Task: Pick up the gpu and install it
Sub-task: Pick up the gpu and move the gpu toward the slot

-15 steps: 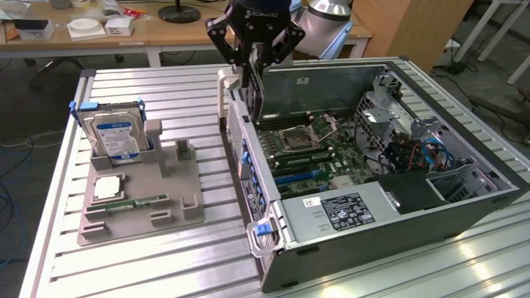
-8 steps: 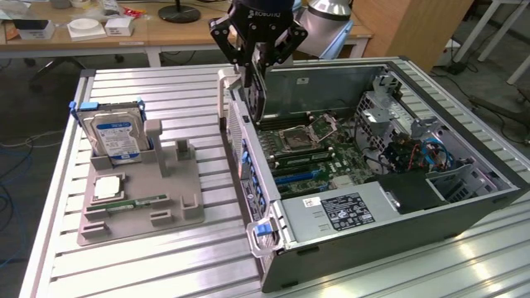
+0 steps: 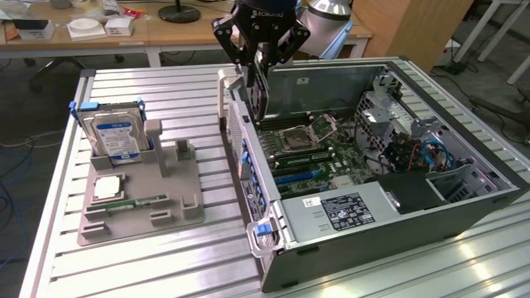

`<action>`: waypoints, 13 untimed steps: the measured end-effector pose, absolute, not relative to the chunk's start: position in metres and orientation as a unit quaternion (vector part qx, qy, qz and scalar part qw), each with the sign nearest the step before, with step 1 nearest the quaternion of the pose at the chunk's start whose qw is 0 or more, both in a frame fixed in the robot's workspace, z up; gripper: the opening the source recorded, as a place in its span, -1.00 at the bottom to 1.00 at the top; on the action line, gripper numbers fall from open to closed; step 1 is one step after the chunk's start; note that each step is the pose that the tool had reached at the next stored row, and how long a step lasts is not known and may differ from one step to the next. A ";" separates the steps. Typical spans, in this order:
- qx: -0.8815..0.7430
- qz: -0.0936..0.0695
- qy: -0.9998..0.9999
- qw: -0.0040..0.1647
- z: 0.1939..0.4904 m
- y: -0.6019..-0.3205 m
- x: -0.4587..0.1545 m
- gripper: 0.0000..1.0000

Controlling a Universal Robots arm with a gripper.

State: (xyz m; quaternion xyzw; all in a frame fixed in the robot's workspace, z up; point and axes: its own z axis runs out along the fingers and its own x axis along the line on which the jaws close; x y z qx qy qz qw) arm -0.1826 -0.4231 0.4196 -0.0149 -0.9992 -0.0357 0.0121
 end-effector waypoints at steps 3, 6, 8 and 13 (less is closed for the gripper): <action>-0.015 -0.036 -0.999 0.012 0.420 -0.423 -0.181 -0.47; -0.015 -0.036 -0.999 0.012 0.420 -0.423 -0.180 -0.47; -0.015 -0.036 -0.999 0.012 0.420 -0.423 -0.179 -0.47; -0.015 -0.036 -0.999 0.012 0.420 -0.423 -0.176 -0.47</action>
